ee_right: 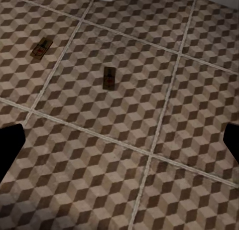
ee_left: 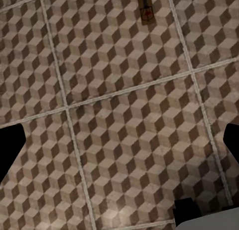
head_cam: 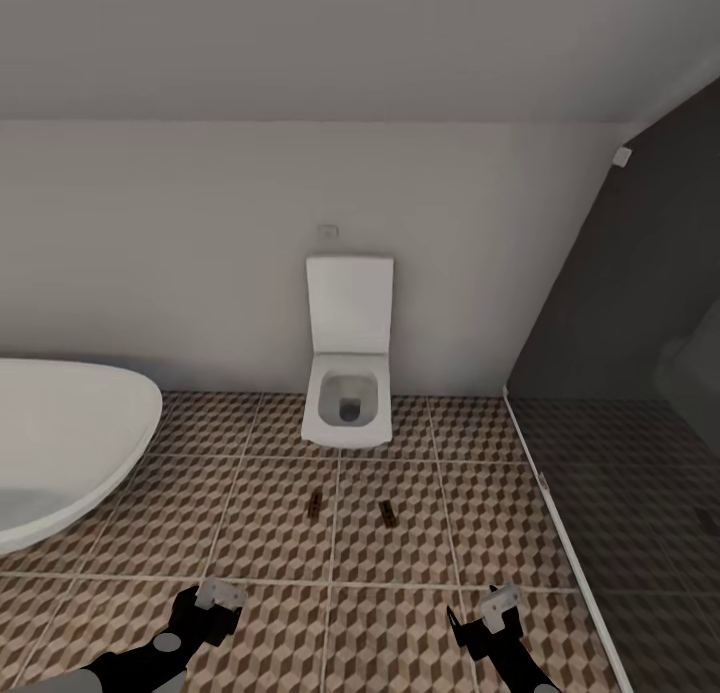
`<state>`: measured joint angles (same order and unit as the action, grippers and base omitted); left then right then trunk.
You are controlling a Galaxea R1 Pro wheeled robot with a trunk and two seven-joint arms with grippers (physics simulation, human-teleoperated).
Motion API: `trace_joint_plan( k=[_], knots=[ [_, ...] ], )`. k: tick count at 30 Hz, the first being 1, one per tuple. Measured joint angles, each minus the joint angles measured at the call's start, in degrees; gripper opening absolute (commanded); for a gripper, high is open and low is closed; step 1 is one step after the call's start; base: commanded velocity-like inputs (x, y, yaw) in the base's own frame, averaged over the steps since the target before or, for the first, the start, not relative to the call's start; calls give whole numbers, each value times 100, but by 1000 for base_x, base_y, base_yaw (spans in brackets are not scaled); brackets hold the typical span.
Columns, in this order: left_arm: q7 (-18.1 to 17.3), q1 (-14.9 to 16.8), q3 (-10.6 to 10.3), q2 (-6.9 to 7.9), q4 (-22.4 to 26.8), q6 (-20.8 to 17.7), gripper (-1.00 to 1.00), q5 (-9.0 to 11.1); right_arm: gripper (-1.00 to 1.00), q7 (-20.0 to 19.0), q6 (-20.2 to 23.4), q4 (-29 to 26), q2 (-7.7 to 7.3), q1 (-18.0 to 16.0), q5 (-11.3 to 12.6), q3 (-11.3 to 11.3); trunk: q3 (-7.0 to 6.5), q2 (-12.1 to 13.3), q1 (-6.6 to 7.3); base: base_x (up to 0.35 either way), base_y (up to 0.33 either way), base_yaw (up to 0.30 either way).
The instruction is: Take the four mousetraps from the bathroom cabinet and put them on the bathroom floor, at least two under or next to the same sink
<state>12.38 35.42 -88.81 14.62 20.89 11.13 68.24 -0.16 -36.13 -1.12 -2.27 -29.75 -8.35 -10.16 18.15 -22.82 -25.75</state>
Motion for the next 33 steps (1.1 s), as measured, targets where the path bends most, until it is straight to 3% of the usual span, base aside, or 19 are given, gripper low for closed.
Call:
trace_joint_plan(
  k=[24,33],
  knots=[
    [-1,0,0,-10,9,0,100,0,100,5,0,-2,58,0,0,-1,-162,1,0,0,0,0],
    [26,0,-1,-183,3,-2,100,4,100,10,6,-2,140,0,1,1,-164,1,0,0,0,0]
  ],
)
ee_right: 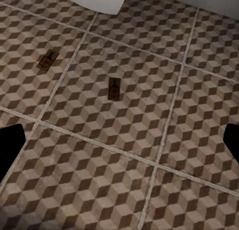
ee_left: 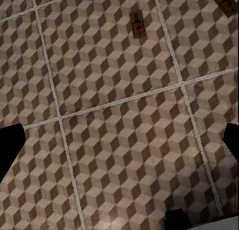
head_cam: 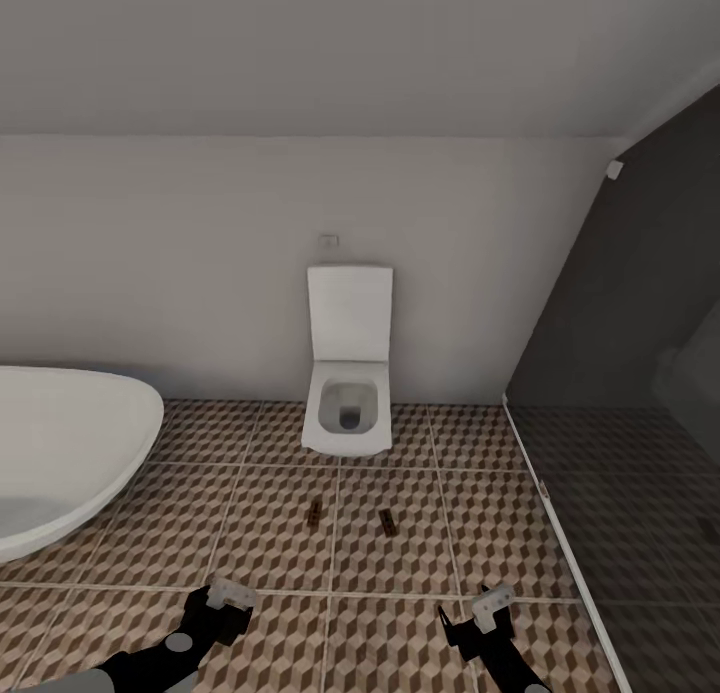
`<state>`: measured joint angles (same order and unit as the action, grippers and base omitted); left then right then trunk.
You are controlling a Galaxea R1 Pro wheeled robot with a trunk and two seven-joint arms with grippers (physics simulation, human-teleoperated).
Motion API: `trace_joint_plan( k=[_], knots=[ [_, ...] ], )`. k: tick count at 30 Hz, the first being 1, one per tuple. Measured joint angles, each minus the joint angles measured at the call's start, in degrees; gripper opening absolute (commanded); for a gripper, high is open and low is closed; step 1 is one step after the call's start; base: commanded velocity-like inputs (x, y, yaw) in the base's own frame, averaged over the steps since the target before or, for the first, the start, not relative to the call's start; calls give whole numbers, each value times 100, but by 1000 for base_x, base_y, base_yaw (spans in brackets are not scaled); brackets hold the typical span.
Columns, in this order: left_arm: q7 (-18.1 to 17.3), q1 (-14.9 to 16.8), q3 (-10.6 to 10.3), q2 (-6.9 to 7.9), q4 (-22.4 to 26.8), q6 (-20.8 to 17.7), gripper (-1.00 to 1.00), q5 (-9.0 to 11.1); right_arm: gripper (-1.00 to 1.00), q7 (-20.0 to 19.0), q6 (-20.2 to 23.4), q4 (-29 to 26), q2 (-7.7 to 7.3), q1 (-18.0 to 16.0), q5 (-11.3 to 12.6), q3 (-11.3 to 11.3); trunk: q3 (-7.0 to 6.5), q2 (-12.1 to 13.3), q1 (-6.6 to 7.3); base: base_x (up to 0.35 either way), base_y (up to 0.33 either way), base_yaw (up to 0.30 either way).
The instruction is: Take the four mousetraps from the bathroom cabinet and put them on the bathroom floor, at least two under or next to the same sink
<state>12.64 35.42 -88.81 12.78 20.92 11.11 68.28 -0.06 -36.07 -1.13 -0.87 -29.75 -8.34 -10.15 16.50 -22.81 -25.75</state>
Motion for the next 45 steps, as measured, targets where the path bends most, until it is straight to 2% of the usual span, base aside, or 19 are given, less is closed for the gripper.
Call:
trace_joint_plan(
  k=[5,9,10,16,17,18,21,22,23,26,27,32,36,41,42,45],
  knots=[
    [20,0,17,-46,-125,-63,100,13,100,5,9,-18,-40,0,10,63,0,0,0,0,0,0],
    [25,1,66,-51,-447,-108,100,78,100,6,24,-31,-216,0,94,178,0,0,0,0,0,0],
    [26,2,150,-51,-667,-118,100,185,100,2,68,-38,-355,-1,168,309,0,0,0,0,0,0],
    [10,5,595,-48,-1448,-128,100,799,100,-81,407,-49,-821,0,514,603,0,-1,0,0,0,0],
    [-6,5,700,-35,-1701,-120,100,999,100,-146,476,-45,-975,0,656,670,0,-1,0,0,0,0],
    [-16,6,728,-25,-1827,-116,100,1083,100,-197,501,-41,-1064,0,707,673,0,-1,0,0,0,0],
    [-61,6,794,30,-2070,-103,100,1251,100,-411,547,-28,-1296,0,825,703,0,-1,0,0,0,0],
    [-175,6,821,78,-2170,-94,100,1317,100,-604,563,-19,-1416,0,869,723,0,-1,0,0,0,0],
    [-264,6,826,101,-2210,-92,100,1339,100,-721,567,-15,-1475,0,880,718,0,-1,0,0,0,0],
    [-641,0,840,150,-2298,-83,100,1391,100,-1035,571,-7,-1611,13,903,725,0,-1,0,0,0,0],
    [-948,-37,845,177,-2351,-78,100,1414,100,-1179,570,-4,-1672,55,912,727,1,-1,0,0,0,0],
    [-1692,-183,846,227,-2432,-74,100,1390,100,-1356,563,4,-1729,243,921,719,0,-1,0,0,0,0],
    [-2171,-311,848,219,-2460,-74,100,1391,100,-1409,561,9,-1665,425,923,713,1,-1,0,0,0,0],
    [-2336,-521,847,108,-2470,-78,100,1387,100,-1399,565,11,-1432,644,922,707,1,-1,0,0,0,0],
    [-2362,-627,840,50,-2471,-79,100,1382,100,-1363,562,12,-1302,731,913,692,1,-1,0,0,0,0],
    [-2381,-835,840,-41,-2472,-77,100,1384,100,-1240,563,11,-1097,847,922,708,1,-1,0,0,0,0]
  ],
)
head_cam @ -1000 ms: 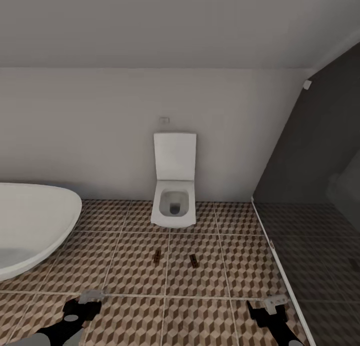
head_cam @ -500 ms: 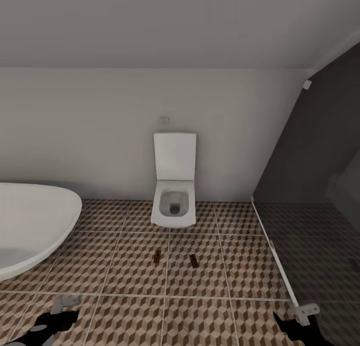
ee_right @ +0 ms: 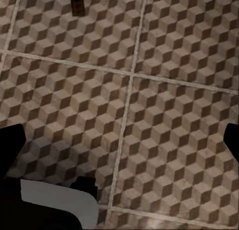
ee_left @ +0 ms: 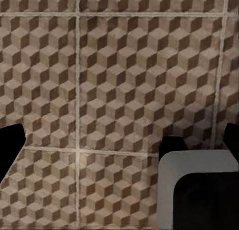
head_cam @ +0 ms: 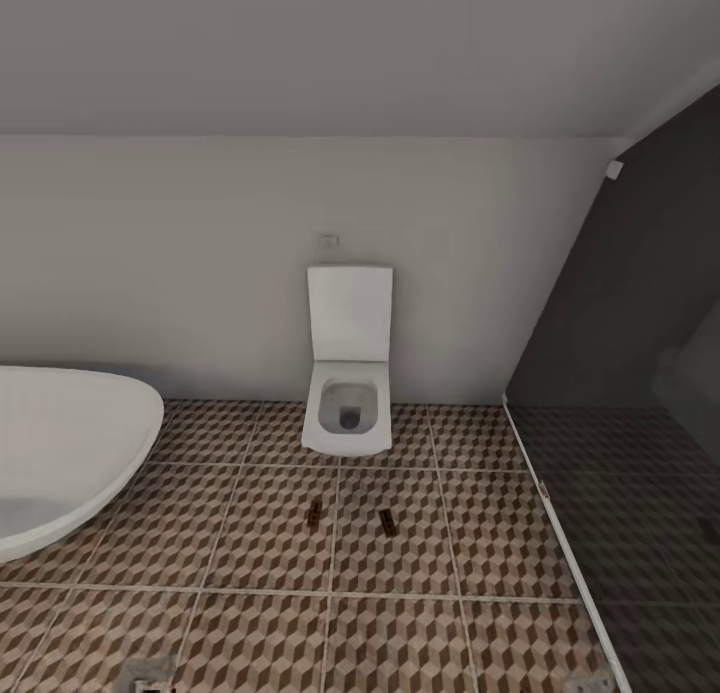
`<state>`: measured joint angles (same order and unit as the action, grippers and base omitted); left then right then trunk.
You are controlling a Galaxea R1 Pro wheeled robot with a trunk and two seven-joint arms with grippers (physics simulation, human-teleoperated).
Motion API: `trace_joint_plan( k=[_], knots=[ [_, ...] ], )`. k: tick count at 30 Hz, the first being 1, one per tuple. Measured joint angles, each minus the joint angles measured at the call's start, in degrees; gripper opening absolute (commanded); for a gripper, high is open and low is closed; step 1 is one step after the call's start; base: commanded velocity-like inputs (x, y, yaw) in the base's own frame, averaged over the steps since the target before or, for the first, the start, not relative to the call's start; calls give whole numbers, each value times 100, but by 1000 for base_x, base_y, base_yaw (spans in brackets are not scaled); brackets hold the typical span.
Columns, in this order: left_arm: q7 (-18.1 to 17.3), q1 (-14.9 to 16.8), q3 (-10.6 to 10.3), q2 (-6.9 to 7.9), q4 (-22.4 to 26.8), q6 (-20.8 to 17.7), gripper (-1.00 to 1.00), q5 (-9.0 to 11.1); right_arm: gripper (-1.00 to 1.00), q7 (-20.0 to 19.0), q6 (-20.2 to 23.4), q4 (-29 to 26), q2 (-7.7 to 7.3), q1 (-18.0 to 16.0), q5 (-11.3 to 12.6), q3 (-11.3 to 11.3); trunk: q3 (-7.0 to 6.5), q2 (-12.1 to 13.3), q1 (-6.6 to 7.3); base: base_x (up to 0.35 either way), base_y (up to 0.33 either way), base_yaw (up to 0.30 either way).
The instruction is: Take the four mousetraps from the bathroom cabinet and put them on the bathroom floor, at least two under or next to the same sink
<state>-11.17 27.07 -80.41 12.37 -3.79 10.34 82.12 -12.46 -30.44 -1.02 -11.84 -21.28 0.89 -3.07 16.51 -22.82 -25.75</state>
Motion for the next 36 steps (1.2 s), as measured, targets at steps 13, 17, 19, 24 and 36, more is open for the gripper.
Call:
trace_joint_plan(
  k=[13,17,19,24,36],
  knots=[
    [218,-1108,-8,-351,-3,556,100,5,100,533,-4,1,752,934,11,7,1,0,0,0,0,0],
    [889,-1212,-2,-443,-7,581,100,10,100,555,-2,1,838,1191,17,11,0,-1,0,0,0,0],
    [1101,-1226,-4,-510,-12,580,100,28,100,568,3,1,859,1233,19,16,0,-1,0,0,0,0],
    [1420,-1243,-4,-664,-9,577,100,56,100,703,30,-22,884,1287,31,54,0,-1,0,0,0,0],
    [1586,-1250,27,-878,36,600,100,65,100,983,9,-313,875,1305,77,88,0,-1,-1,0,0,0]
  ],
)
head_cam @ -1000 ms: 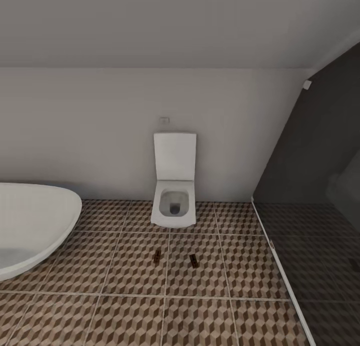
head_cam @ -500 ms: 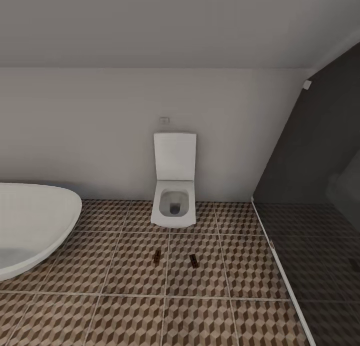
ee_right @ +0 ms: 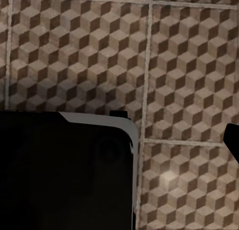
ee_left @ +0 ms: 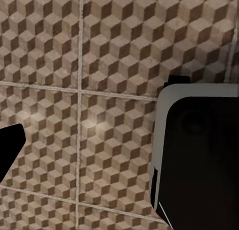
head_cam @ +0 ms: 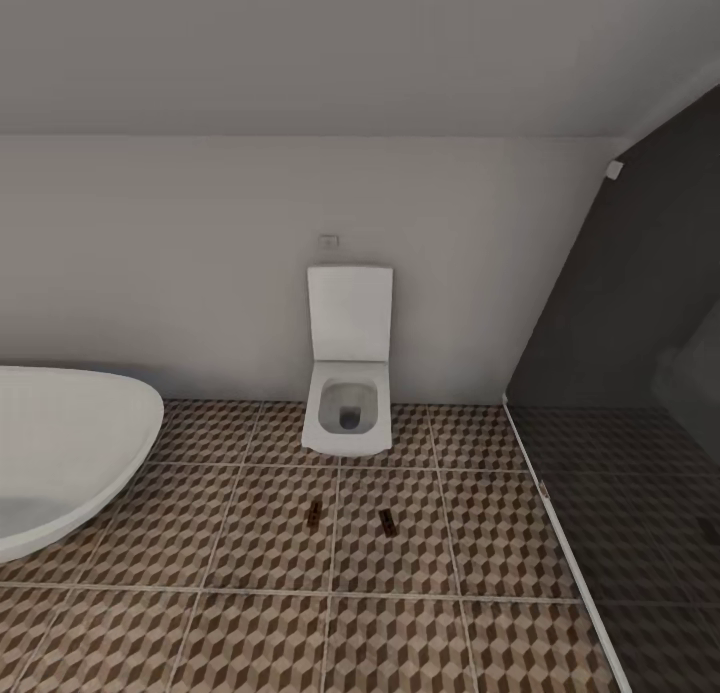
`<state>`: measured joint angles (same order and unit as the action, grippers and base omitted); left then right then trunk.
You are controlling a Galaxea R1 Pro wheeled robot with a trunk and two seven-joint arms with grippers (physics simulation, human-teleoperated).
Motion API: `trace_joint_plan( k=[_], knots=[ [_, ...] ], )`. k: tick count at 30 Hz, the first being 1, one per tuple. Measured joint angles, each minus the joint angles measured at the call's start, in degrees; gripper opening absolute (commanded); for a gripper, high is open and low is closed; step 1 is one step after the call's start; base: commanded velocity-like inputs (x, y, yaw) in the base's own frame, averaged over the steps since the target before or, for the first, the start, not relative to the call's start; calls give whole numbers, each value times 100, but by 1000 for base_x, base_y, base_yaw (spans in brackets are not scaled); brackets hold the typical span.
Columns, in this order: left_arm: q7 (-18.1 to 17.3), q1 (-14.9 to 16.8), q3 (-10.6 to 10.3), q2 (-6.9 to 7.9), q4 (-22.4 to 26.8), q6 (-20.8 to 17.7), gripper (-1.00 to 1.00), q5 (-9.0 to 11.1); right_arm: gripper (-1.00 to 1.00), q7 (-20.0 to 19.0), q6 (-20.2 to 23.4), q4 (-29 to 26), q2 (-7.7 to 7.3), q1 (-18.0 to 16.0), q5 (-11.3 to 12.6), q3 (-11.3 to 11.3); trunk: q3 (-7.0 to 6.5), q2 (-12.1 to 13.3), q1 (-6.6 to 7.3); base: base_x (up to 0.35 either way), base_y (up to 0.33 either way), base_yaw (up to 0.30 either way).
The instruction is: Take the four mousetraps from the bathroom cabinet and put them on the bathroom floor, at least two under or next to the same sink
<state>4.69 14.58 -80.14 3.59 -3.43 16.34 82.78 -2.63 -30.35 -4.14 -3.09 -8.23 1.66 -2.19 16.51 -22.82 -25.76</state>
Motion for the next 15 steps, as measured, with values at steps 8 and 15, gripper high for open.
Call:
trace_joint_plan(
  k=[8,15],
  knots=[
    [22,0,10,-15,-2,11,100,2,100,39,11,-97,-72,1,0,0,0,0,0,0,0,0],
    [-6,0,3,-16,-3,15,100,3,100,107,8,-78,-90,1,-1,-6,0,0,0,0,0,0]
  ],
)
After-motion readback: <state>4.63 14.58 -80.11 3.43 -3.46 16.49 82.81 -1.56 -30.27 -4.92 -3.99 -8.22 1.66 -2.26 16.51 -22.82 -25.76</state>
